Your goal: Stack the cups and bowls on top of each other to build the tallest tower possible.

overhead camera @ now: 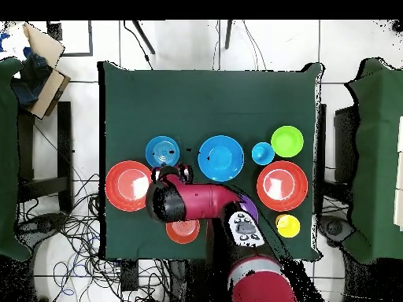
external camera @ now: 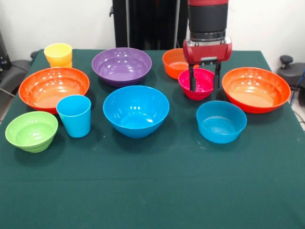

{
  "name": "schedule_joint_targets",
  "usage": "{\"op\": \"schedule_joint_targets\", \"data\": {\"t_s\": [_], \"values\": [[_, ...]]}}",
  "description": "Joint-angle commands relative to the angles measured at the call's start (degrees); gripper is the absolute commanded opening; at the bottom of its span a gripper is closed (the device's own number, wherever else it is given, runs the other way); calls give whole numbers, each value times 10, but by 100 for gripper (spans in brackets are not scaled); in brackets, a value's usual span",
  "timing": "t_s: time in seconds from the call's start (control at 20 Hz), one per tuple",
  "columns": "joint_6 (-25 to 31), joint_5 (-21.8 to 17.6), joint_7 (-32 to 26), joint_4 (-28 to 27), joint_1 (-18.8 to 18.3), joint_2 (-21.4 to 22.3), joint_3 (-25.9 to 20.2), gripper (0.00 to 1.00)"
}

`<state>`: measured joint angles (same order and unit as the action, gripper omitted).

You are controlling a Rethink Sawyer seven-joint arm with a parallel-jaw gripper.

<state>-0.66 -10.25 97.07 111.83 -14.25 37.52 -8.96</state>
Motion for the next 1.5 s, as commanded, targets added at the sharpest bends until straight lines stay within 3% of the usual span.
{"op": "schedule_joint_targets", "data": {"t_s": [0.05, 0.35, 0.9, 1.15, 1.5], "values": [[84, -11, 42, 49, -37, 77, -78, 100], [95, -12, 43, 84, -51, 117, -92, 100], [57, -34, 60, 162, -42, 168, -60, 100], [23, -48, 60, 164, -40, 143, -48, 100], [-64, -83, 64, 127, -32, 51, -19, 100]]}}
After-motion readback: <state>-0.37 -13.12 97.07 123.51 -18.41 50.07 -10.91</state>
